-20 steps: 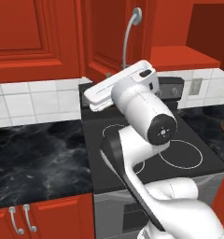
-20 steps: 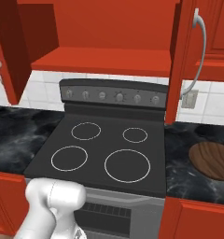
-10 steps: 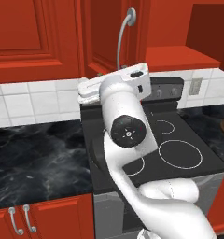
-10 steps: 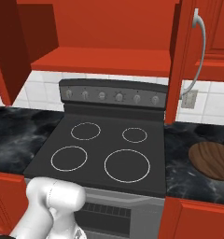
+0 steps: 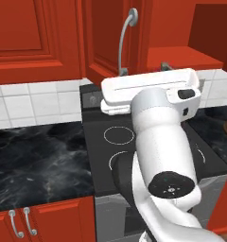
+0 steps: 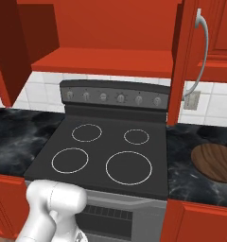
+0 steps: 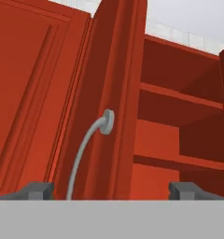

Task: Open the cabinet. Pick the bowls from the counter and place them in the cabinet. Then close the cabinet.

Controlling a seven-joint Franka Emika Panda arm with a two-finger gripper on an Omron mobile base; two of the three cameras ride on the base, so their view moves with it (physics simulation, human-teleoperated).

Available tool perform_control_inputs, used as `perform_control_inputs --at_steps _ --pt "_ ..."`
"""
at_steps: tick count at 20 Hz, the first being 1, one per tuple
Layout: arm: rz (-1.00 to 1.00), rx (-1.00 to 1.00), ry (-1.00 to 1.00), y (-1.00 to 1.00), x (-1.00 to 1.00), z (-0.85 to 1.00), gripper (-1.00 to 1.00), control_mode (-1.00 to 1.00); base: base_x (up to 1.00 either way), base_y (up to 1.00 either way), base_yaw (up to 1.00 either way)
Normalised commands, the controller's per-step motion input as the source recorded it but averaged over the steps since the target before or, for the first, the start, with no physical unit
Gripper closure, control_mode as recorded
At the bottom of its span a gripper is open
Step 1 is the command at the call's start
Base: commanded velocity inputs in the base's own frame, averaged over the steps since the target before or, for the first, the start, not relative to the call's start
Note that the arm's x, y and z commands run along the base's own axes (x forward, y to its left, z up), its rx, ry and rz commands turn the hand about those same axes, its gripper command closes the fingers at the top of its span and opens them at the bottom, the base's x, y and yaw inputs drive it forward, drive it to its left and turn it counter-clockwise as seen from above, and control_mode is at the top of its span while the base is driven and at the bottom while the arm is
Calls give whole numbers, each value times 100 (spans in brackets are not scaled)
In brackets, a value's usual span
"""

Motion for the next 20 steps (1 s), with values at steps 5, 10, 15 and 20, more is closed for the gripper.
perform_control_inputs --at_steps 5,10,15,20 --pt "-1 25 1 -96 -26 13 -100 -100 0 0 0" --pt "11 29 15 -100 24 -2 -100 -100 0 0 0" --pt "21 20 17 -78 27 -4 -100 -100 0 0 0" --pt "35 9 19 -19 19 -22 -100 -100 0 0 0"
